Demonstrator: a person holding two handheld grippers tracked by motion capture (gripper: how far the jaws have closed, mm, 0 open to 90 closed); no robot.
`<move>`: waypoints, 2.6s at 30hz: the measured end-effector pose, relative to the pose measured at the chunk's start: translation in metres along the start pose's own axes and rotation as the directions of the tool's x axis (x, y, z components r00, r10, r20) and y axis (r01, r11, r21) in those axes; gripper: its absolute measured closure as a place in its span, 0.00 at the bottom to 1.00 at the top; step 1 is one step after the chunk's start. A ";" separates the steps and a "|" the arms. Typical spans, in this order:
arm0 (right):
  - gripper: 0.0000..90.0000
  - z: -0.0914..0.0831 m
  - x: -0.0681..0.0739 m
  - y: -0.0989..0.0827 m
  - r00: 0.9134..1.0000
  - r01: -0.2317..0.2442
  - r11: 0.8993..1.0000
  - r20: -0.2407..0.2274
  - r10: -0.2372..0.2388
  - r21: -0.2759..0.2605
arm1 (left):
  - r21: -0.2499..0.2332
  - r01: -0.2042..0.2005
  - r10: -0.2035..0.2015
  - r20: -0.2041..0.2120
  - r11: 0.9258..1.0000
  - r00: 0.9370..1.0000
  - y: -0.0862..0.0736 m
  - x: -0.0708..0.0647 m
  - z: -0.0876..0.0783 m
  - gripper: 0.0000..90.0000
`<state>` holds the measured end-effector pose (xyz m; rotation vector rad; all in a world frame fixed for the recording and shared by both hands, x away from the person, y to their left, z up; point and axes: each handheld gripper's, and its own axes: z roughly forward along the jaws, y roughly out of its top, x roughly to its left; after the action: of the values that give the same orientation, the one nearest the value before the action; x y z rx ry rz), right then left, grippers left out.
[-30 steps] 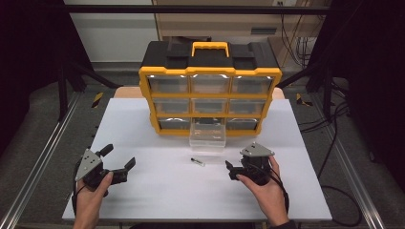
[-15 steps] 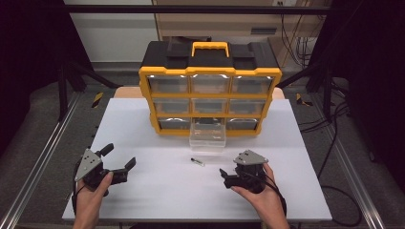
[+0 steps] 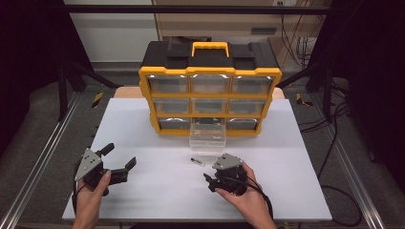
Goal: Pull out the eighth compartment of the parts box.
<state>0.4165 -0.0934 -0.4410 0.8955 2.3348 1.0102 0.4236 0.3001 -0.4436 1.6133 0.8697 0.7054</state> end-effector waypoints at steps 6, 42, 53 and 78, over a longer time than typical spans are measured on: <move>0.38 0.018 0.008 0.012 0.998 0.042 0.999 -0.037 -0.041 0.031 | -0.001 -0.003 0.003 0.006 1.000 1.000 0.000 -0.001 -0.001 0.02; 0.75 0.076 0.000 0.023 0.997 0.058 0.995 -0.051 -0.054 0.080 | 0.005 -0.013 0.013 0.029 1.000 0.999 0.000 -0.003 0.001 0.02; 0.77 0.079 -0.003 0.024 0.997 0.064 0.995 -0.054 -0.060 0.073 | 0.006 -0.009 0.009 0.030 1.000 1.000 0.000 -0.003 0.002 0.02; 0.85 0.090 -0.005 0.019 0.993 0.093 0.989 -0.085 -0.083 0.116 | 0.008 -0.007 0.006 0.029 1.000 1.000 0.000 -0.002 0.002 0.02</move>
<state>0.4825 -0.0444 -0.4828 0.8016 2.5013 0.8925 0.4239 0.2973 -0.4443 1.6305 0.8478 0.6821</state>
